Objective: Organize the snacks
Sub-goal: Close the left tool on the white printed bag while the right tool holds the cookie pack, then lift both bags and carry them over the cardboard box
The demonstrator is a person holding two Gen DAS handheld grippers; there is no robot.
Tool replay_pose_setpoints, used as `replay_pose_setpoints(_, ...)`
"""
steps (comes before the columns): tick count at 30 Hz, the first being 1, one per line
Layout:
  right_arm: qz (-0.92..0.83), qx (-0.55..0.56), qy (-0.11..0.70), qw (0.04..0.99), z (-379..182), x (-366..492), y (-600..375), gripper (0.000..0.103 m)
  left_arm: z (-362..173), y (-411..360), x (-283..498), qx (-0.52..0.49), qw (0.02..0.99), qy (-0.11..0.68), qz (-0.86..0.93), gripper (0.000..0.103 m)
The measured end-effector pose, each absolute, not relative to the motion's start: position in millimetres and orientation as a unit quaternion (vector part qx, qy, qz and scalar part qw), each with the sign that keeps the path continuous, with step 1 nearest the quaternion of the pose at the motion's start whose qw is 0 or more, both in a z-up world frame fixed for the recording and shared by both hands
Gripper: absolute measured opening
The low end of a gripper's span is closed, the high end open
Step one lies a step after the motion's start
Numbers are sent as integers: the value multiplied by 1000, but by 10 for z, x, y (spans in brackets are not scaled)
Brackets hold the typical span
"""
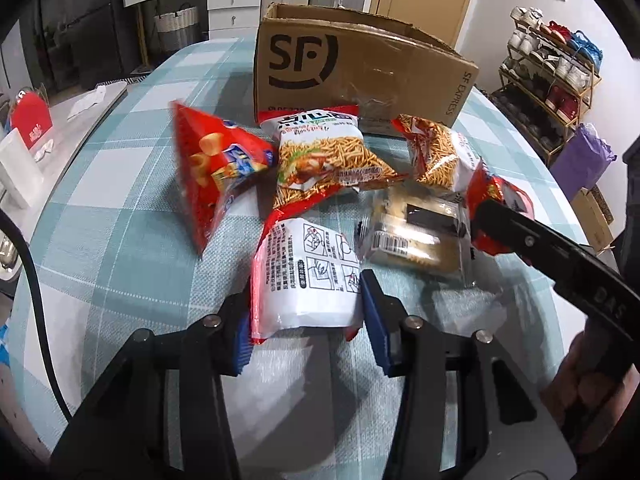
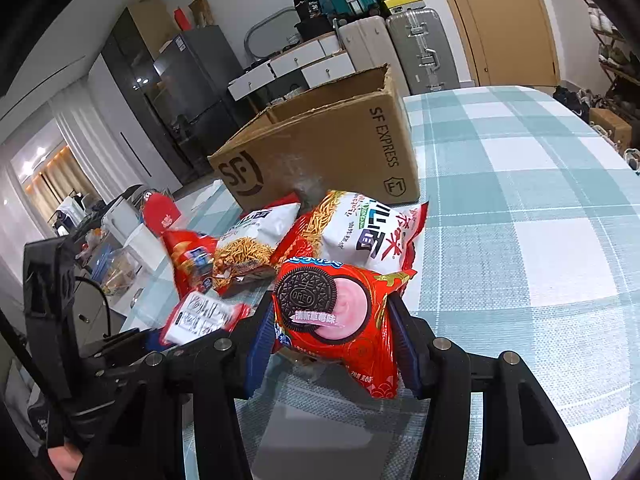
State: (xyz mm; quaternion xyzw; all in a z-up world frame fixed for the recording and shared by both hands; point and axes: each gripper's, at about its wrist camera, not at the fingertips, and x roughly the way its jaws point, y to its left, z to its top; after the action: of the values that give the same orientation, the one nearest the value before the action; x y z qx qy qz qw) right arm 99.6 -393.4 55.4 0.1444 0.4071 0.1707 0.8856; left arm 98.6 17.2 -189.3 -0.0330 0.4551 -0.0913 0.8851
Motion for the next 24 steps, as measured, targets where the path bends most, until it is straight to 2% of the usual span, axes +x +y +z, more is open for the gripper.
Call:
replay_pose_setpoints(7, 165, 134, 399, 892, 587, 960, -3912, 54, -1740, 253, 806, -42, 891, 439, -106, 43)
replay_pose_setpoints(14, 195, 138, 368, 899, 715, 812, -3924, 54, -1330, 307, 566, -35, 912, 393, -111, 43)
replay_pose_setpoints(24, 217, 138, 346, 902, 1287, 814, -3975, 54, -704, 393, 431, -18, 934, 335, -120, 43)
